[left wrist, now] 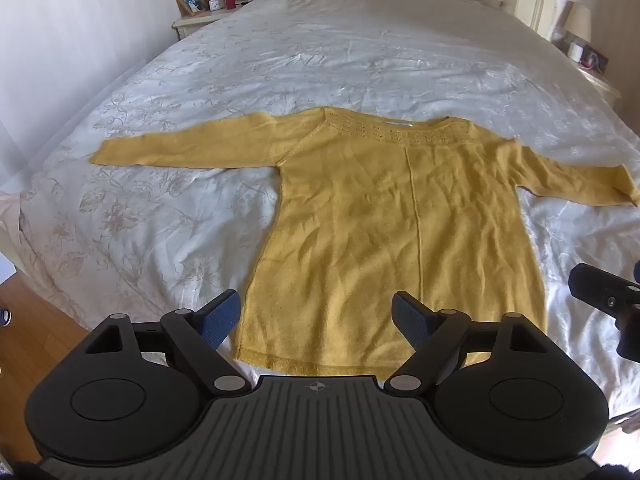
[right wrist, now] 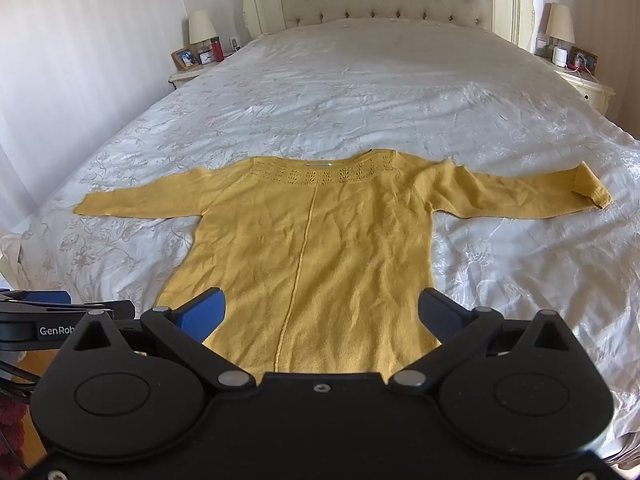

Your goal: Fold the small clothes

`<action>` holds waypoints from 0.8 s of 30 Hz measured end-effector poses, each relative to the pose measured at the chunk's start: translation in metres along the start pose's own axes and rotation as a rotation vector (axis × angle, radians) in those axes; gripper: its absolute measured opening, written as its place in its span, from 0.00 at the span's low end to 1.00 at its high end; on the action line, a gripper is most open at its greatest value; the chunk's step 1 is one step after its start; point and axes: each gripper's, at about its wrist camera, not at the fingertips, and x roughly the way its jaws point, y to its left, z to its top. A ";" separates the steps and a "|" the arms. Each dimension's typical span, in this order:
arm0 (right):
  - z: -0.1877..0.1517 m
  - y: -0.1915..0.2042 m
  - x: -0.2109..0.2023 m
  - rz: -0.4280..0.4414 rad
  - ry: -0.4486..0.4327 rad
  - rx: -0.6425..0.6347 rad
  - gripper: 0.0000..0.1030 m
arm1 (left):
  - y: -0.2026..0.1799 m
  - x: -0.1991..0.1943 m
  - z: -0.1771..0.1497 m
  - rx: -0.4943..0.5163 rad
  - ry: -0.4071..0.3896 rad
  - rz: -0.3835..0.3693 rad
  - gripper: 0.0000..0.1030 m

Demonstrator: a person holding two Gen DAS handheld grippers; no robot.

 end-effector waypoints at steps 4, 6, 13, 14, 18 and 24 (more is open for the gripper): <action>0.001 0.002 0.000 -0.006 0.007 -0.001 0.99 | 0.000 0.000 0.000 -0.002 -0.004 0.003 0.80; 0.000 0.001 0.000 -0.013 0.016 -0.005 0.99 | 0.000 0.000 -0.001 -0.005 -0.003 0.004 0.80; -0.001 0.002 0.001 -0.029 0.025 -0.012 0.99 | 0.008 0.003 -0.004 -0.011 0.013 0.012 0.80; -0.002 0.002 0.001 -0.035 0.025 -0.013 0.99 | 0.008 0.003 -0.004 -0.011 0.016 0.014 0.80; -0.001 0.007 0.005 -0.059 0.034 -0.021 0.99 | 0.011 0.003 -0.005 -0.010 0.018 0.024 0.80; -0.002 0.007 0.007 -0.093 0.030 -0.018 0.99 | 0.013 0.004 -0.005 -0.008 0.023 0.030 0.80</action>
